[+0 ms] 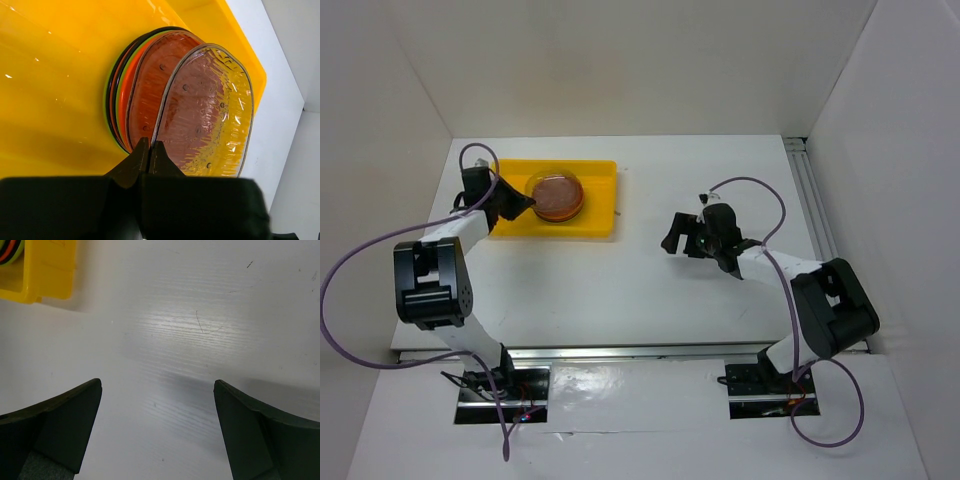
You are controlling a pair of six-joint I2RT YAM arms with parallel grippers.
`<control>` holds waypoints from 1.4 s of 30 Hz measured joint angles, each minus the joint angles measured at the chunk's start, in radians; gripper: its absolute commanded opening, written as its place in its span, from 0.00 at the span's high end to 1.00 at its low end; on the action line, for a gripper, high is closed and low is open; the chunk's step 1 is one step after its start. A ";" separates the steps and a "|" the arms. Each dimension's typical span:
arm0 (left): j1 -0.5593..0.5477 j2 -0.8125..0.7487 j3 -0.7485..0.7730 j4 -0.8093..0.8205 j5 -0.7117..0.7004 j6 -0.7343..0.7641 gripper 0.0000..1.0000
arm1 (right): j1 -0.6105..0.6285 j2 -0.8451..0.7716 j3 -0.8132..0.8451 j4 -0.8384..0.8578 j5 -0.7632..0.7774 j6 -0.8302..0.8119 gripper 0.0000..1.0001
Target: Place the plates into the plastic bin on the countertop
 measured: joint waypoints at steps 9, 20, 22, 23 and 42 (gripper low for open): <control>0.000 0.064 0.042 0.010 0.061 0.004 0.50 | 0.007 0.011 0.000 0.012 -0.016 -0.008 0.00; 0.000 0.034 0.069 0.003 0.068 -0.002 0.16 | 0.014 0.011 0.000 0.014 -0.023 -0.016 0.00; 0.000 0.026 0.081 -0.004 0.068 -0.001 0.04 | 0.018 0.011 0.000 0.014 -0.023 -0.016 0.00; 0.000 0.021 0.089 -0.011 0.066 -0.003 0.00 | 0.018 0.011 0.000 0.014 -0.023 -0.016 0.00; -0.446 -0.702 0.099 -0.577 -0.301 0.114 0.00 | 0.198 -0.510 0.283 -0.493 0.317 -0.099 0.00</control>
